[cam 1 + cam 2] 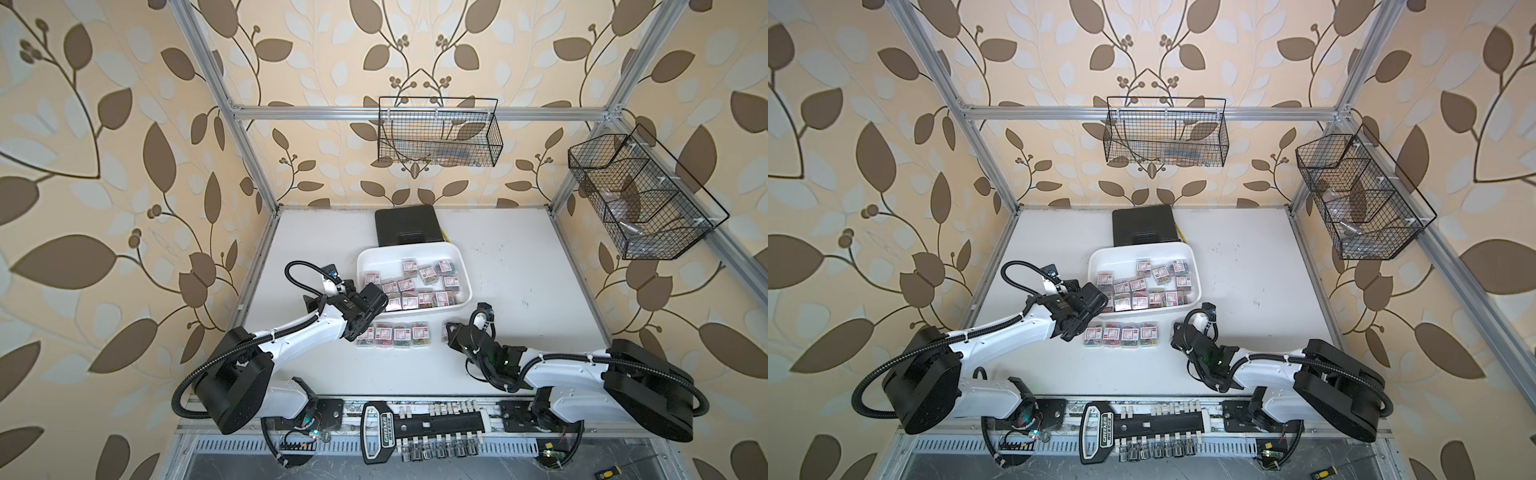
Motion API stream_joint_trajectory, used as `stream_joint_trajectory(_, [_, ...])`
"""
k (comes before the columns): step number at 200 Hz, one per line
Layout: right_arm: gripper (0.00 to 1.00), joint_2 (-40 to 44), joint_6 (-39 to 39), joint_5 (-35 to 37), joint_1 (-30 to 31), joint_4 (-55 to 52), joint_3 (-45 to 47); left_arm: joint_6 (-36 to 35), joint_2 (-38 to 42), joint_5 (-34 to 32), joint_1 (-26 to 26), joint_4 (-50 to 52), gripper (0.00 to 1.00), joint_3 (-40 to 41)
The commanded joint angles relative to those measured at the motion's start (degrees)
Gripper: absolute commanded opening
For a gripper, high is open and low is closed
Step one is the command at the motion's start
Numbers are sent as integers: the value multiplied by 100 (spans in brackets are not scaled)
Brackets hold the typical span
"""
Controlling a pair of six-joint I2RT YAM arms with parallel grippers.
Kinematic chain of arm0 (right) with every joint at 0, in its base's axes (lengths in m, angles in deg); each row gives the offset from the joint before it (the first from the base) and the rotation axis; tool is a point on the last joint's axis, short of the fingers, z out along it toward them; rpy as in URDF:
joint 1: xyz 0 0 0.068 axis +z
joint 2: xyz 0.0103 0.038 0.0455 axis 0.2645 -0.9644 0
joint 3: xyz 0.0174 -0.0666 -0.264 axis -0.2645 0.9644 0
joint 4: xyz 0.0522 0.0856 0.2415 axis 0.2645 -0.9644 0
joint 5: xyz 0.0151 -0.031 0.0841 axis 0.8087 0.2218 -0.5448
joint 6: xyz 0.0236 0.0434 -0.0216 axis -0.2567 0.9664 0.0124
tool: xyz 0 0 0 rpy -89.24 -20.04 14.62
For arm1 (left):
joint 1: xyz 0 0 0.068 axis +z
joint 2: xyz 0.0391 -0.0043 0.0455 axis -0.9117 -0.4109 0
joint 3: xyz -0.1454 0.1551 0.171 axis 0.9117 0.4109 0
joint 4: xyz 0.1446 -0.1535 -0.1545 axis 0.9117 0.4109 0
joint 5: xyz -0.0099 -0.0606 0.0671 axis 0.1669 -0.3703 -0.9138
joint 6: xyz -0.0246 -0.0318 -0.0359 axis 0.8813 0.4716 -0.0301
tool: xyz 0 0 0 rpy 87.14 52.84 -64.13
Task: Take the paper clips out of the storage box
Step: Adjust the boxed paper clips at the center of the board.
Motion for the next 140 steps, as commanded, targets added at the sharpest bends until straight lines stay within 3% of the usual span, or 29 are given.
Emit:
stream_joint_trajectory(1, [24,-300,-34,-204,8,434,88,99,162,-280,64,86,99,-57])
stream_joint_trajectory(101, [28,-972,164,-392,368,957,23,-183,299,-184,71,-201,99,84])
stream_joint_trajectory(140, [57,-1005,183,-375,265,845,141,-359,373,-71,73,-350,99,153])
